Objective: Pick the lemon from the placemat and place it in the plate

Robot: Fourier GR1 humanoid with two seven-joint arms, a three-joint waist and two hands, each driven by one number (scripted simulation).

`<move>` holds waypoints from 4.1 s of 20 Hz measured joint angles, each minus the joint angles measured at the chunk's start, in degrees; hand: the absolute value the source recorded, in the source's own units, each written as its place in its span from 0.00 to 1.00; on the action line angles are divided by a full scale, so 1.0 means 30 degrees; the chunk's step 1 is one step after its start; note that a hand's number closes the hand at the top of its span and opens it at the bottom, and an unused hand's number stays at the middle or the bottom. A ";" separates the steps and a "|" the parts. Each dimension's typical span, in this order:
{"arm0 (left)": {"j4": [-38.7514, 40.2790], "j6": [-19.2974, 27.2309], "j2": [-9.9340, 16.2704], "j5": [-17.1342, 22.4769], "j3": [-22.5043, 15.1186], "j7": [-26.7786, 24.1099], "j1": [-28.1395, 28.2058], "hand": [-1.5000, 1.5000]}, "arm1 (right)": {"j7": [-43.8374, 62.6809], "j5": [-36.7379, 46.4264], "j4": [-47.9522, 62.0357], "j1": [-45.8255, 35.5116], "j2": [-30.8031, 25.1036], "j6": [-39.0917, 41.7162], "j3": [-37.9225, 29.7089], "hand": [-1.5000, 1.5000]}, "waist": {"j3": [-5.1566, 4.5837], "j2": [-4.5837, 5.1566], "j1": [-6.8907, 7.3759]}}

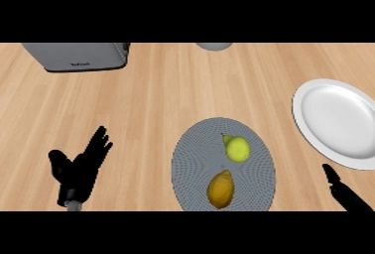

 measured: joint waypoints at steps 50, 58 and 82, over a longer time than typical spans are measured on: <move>-0.0021 -0.1321 -0.1160 -0.1835 0.0770 0.2125 -0.0805 0.50 | 2.4637 2.2647 0.1266 -0.4158 0.6673 1.2868 1.1665 0.00 | 0.0073 0.0220 0.1348; 0.0022 -0.1498 -0.1733 -0.2399 0.1113 0.1838 -0.0741 0.50 | 2.3941 2.1303 0.3792 -0.4830 0.6746 1.2239 1.0697 0.00 | 0.0093 0.0204 0.1360; -0.0349 -0.2434 -0.2550 -0.3380 0.1392 0.2282 -0.0763 0.50 | 2.4546 2.3056 1.0251 -1.3576 0.6622 1.2060 0.5226 1.00 | -0.0025 0.0414 0.2251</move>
